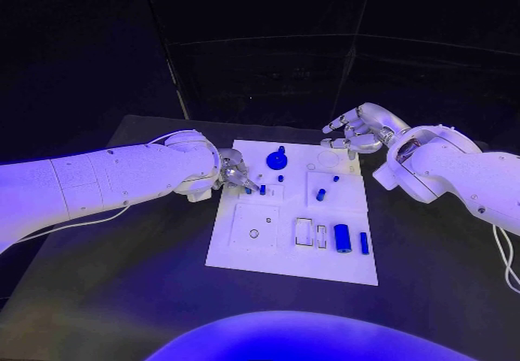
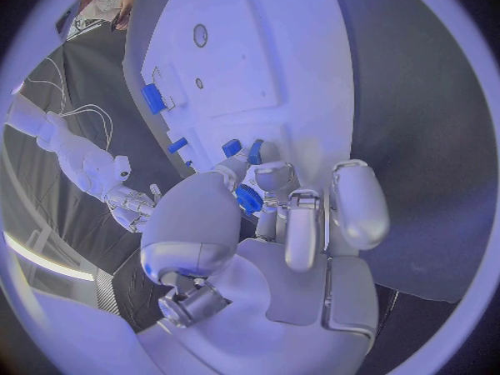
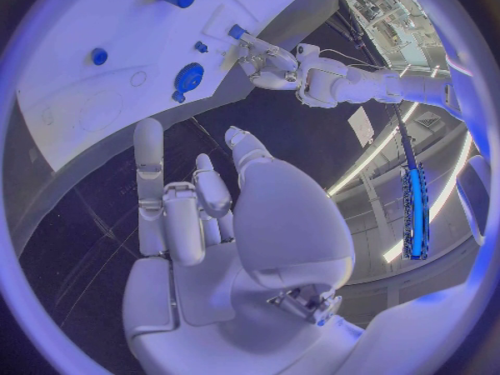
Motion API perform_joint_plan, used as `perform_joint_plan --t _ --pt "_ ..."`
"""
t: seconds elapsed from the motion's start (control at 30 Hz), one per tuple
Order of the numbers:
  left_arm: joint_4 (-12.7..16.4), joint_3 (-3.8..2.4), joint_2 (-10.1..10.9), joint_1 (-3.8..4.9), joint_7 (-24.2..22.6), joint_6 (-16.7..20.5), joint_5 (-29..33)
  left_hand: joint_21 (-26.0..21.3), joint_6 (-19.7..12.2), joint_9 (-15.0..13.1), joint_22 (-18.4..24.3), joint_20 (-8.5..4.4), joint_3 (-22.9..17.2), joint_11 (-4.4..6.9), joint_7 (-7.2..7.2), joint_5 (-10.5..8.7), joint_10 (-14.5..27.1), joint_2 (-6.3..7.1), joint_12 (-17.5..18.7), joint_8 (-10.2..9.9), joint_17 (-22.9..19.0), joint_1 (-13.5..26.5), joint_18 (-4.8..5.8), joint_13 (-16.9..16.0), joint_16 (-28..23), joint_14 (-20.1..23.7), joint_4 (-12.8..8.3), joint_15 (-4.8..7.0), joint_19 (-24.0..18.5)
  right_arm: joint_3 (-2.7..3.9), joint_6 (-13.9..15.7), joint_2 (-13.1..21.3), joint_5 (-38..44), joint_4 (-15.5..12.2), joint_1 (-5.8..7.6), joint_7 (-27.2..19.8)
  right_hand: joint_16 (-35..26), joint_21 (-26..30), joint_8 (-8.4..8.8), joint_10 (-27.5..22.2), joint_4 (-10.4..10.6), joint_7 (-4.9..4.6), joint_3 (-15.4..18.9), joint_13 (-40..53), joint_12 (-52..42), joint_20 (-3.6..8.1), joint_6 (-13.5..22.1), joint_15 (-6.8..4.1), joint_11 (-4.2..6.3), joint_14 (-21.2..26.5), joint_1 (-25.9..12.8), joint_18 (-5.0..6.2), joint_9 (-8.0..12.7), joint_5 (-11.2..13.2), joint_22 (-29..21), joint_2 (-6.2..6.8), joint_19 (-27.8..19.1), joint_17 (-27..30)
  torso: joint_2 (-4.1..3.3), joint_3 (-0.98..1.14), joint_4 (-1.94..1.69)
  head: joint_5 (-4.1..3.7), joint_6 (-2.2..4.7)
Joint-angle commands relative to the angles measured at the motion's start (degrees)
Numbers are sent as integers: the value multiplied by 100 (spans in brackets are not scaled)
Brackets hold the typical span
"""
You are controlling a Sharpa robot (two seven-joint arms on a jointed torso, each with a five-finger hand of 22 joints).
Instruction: Assemble the parts on the task board
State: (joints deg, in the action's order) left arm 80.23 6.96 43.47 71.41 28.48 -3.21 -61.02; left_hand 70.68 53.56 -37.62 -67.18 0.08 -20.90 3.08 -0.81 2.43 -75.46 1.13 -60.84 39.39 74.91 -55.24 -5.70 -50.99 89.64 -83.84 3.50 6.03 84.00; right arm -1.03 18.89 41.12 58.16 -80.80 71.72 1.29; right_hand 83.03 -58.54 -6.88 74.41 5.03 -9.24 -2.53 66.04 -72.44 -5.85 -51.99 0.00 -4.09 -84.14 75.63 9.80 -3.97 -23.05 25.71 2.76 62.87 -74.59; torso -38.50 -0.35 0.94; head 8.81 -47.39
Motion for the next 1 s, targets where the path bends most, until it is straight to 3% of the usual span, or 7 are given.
perform_joint_plan --t 0.03,0.5,0.63,1.0 --pt "-23 19 -5 -21 63 -113 -17 29 42 -10 -10 -35 80 6 2 23 -34 -4 -29 35 1509 85 81 -3 36 -616 23 39 59 3 12 -5 -10 0 9 -34 -14 22 -19 -39 28 -4 3 2 8 14 17 -34 -5 -270 17 73 6 -12 -8 -55 -36 -9 -4 -1 -1 0 4" --pt "-4 17 15 -21 62 247 -17 21 33 -15 -23 -49 867 18 17 23 -14 202 6 51 1509 431 81 66 36 -616 351 52 55 3 6 -9 -11 19 4 -50 -19 31 -17 -48 33 -5 7 -11 17 14 22 -34 -6 -269 14 75 7 -10 -25 -50 -42 -1 1 -4 -3 -33 20" --pt "25 15 35 -21 59 328 -16 16 26 -17 -21 -52 1011 21 20 24 -12 210 7 54 1509 423 79 72 36 -616 393 55 53 3 -10 -12 -11 33 3 -47 -18 31 -17 -49 33 -5 8 -11 17 14 22 -34 -6 -269 14 76 7 -10 -25 -49 -42 -1 -2 -12 -6 -45 33" --pt "151 1 148 -3 53 475 -15 -16 1 -21 3 -56 1309 20 18 23 8 200 23 62 1509 368 73 106 36 -616 481 57 43 3 -24 -15 -11 51 -5 -44 -18 31 -17 -49 33 -5 8 -11 17 14 22 -34 -6 -269 14 76 7 -10 -25 -49 -42 -1 -3 -5 -3 -44 33"
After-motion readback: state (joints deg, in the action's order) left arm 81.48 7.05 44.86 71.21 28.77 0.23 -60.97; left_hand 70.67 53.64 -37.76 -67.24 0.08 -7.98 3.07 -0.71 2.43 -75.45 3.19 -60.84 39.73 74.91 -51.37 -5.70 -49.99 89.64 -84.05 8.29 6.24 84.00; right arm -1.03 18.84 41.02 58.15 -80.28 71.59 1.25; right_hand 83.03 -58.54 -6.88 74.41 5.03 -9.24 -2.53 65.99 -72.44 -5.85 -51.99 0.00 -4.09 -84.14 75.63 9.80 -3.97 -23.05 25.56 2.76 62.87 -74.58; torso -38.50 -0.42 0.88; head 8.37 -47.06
